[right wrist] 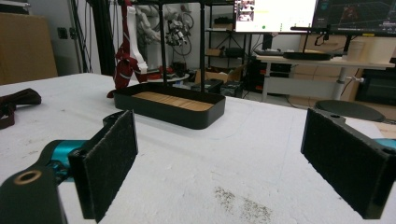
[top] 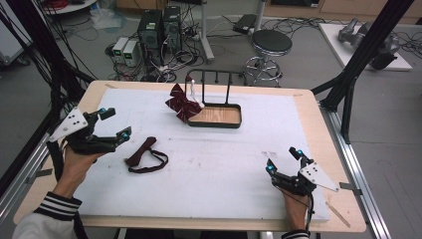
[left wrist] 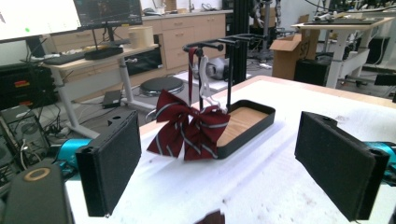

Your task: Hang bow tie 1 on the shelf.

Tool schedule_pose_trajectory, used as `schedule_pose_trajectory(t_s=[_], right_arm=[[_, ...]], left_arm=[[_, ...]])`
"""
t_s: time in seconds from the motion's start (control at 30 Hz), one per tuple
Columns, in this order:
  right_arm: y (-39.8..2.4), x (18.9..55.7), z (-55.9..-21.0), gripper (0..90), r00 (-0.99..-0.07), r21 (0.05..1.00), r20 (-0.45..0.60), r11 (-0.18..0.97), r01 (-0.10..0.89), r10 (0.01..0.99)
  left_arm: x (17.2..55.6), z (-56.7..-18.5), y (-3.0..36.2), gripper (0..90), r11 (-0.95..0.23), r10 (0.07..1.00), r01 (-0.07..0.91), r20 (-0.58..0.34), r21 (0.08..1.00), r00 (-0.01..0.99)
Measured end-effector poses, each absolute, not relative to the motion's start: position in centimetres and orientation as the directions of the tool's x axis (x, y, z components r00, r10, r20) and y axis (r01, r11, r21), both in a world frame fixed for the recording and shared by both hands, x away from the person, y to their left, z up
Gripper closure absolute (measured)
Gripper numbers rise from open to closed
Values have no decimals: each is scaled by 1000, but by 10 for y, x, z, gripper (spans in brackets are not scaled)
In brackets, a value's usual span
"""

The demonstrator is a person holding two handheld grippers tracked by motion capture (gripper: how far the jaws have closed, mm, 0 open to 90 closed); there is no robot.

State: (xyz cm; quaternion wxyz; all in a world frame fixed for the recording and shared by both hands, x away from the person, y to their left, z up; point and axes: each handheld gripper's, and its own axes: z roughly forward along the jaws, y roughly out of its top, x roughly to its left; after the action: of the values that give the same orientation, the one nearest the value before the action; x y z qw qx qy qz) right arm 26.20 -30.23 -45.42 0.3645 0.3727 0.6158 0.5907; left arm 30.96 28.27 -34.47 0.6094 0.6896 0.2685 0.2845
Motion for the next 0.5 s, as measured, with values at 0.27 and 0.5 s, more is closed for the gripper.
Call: schedule_pose_trajectory(t_s=[0.27, 0.5], right_arm=[[-302, 262, -454, 103, -455, 999, -7, 24, 31, 890], [-302, 262, -454, 103, -455, 999, -8, 25, 31, 891]], left_arm=[[293, -358, 293, 149, -97, 735, 17, 60, 995, 675], [293, -362, 297, 149, -98, 746, 25, 57, 995, 664]])
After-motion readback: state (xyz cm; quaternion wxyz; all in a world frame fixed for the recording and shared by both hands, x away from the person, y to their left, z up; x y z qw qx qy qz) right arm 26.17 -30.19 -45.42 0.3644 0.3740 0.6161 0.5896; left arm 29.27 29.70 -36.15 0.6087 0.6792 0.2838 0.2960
